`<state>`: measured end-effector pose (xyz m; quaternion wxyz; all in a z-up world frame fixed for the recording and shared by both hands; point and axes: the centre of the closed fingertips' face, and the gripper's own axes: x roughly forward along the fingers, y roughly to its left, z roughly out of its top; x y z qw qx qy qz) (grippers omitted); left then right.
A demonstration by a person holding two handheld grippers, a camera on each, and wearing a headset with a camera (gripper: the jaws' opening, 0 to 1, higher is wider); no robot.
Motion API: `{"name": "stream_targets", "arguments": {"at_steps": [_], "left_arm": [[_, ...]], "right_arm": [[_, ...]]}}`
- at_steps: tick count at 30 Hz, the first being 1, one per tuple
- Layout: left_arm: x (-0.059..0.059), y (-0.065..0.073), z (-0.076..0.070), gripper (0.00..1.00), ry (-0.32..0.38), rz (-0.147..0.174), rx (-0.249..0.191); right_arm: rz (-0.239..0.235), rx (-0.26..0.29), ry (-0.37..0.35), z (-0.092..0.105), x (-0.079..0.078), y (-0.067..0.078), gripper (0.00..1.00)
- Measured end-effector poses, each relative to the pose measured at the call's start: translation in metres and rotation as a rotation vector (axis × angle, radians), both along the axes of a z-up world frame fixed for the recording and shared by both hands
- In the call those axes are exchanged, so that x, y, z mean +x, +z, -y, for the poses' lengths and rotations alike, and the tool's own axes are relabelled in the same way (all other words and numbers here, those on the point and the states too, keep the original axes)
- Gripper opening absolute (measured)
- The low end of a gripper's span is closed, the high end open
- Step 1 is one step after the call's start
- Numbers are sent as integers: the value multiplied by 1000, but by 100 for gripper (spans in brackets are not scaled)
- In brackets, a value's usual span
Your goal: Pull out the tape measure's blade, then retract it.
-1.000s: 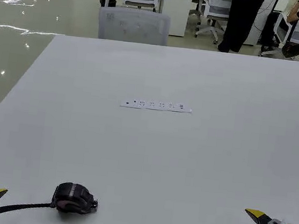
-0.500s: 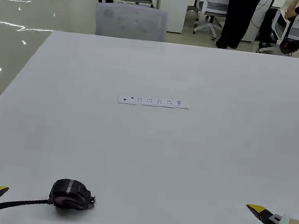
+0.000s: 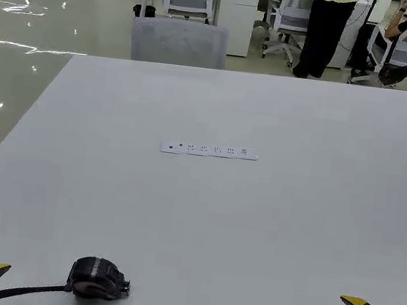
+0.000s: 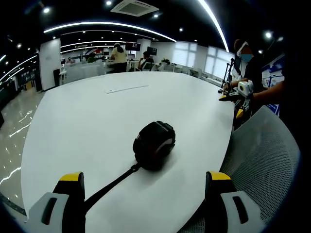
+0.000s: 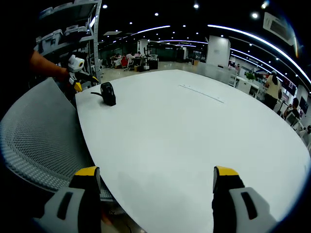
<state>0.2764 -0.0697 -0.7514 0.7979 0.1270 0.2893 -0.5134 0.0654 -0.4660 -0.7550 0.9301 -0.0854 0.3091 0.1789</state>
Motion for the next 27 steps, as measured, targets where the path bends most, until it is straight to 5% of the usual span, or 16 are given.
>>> {"name": "stream_targets", "arguments": {"at_steps": [8, 11, 13, 16, 22, 27], "left_arm": [[-7, -3, 6, 100, -46, -23, 40], [-1, -8, 3, 100, -78, 38, 122], [-1, -15, 1, 100, -103, 28, 176], [2, -13, 8, 100, -143, 16, 174], [11, -2, 24, 100, -288, 95, 248], [13, 2, 35, 100, -396, 106, 308]], "right_arm": [[-2, 3, -2, -1, -1, 2, 97], [1, -6, 0, 0, 2, 3, 98], [16, -19, 15, -1, 6, 7, 98], [31, -30, 34, -4, 12, 11, 98], [10, 12, 53, -13, 24, 12, 97], [17, -8, 101, -22, 34, 16, 97]]}}
